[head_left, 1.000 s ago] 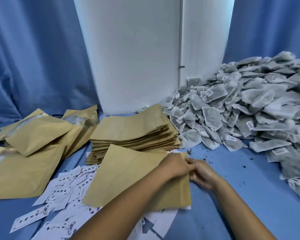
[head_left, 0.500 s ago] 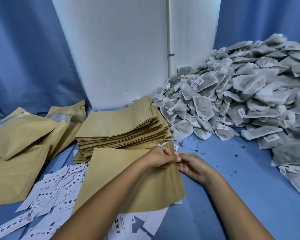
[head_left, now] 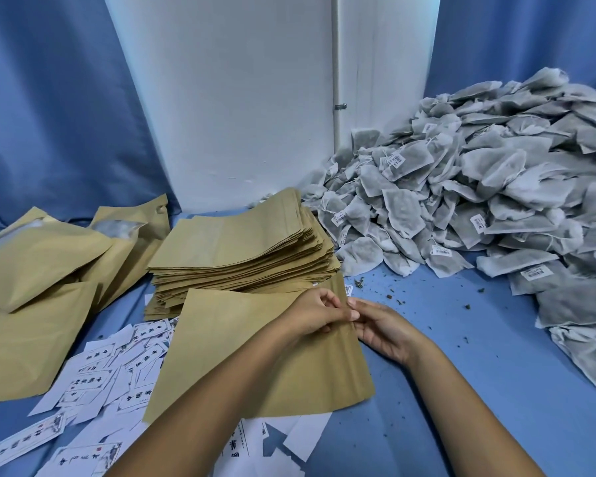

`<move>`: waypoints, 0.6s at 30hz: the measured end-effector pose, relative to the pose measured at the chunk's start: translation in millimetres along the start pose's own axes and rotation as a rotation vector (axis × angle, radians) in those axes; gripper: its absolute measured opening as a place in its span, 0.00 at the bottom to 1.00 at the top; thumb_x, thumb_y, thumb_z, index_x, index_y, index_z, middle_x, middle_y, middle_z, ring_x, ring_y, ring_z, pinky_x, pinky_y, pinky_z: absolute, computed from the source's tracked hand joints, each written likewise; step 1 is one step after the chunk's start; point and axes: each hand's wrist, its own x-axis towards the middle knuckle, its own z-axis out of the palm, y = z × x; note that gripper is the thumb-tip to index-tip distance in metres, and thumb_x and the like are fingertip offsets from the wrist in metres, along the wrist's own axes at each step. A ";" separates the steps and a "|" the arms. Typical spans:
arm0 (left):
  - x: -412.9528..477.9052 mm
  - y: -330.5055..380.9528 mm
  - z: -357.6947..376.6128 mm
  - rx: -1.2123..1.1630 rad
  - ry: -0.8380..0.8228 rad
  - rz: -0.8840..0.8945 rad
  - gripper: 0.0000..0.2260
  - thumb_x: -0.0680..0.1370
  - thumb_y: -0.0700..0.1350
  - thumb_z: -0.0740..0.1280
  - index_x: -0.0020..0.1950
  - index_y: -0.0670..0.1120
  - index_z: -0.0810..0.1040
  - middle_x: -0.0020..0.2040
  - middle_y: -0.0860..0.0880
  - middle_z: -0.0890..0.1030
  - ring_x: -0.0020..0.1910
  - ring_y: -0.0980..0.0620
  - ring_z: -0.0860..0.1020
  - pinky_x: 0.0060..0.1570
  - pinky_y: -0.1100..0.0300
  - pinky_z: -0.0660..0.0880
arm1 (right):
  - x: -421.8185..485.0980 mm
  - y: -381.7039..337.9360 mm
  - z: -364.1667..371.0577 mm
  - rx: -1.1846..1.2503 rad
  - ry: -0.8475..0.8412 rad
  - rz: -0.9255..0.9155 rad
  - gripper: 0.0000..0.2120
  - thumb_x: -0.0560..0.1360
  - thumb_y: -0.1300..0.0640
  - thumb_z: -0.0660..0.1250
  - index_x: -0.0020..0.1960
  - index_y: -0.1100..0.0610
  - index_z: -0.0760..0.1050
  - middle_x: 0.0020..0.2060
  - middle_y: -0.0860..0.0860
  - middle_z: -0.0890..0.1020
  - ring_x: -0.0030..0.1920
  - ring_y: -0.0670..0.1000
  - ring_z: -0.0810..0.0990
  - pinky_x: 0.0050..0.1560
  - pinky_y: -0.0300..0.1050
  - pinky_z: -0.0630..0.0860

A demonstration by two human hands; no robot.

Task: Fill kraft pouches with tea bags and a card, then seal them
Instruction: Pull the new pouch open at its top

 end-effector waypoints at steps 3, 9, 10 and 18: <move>0.2 -1.7 -2.5 -0.023 -0.013 -0.025 0.14 0.67 0.50 0.78 0.41 0.48 0.74 0.31 0.55 0.72 0.27 0.59 0.71 0.30 0.66 0.71 | -1.4 -1.6 1.0 -0.014 0.000 0.007 0.24 0.74 0.63 0.64 0.65 0.75 0.67 0.60 0.69 0.75 0.58 0.61 0.78 0.60 0.51 0.75; 0.2 -7.5 -4.4 -0.101 -0.032 -0.027 0.10 0.69 0.48 0.77 0.41 0.49 0.76 0.30 0.55 0.71 0.30 0.60 0.72 0.32 0.66 0.72 | -1.7 -1.1 2.2 0.007 0.022 0.007 0.21 0.75 0.65 0.63 0.65 0.75 0.67 0.61 0.70 0.75 0.62 0.63 0.75 0.60 0.52 0.74; -0.7 -8.7 -4.4 -0.125 -0.039 -0.027 0.10 0.70 0.47 0.76 0.41 0.49 0.76 0.30 0.55 0.70 0.30 0.60 0.71 0.32 0.66 0.72 | -1.3 -1.3 1.9 0.008 0.027 0.004 0.19 0.76 0.66 0.62 0.64 0.75 0.68 0.60 0.70 0.75 0.60 0.62 0.76 0.59 0.52 0.75; -10.5 -16.6 18.7 0.207 0.242 0.261 0.07 0.74 0.36 0.61 0.47 0.48 0.69 0.43 0.51 0.69 0.34 0.54 0.69 0.38 0.60 0.69 | 3.1 8.7 8.5 -0.407 0.247 -0.066 0.05 0.76 0.69 0.61 0.43 0.69 0.76 0.35 0.62 0.76 0.30 0.52 0.74 0.33 0.40 0.72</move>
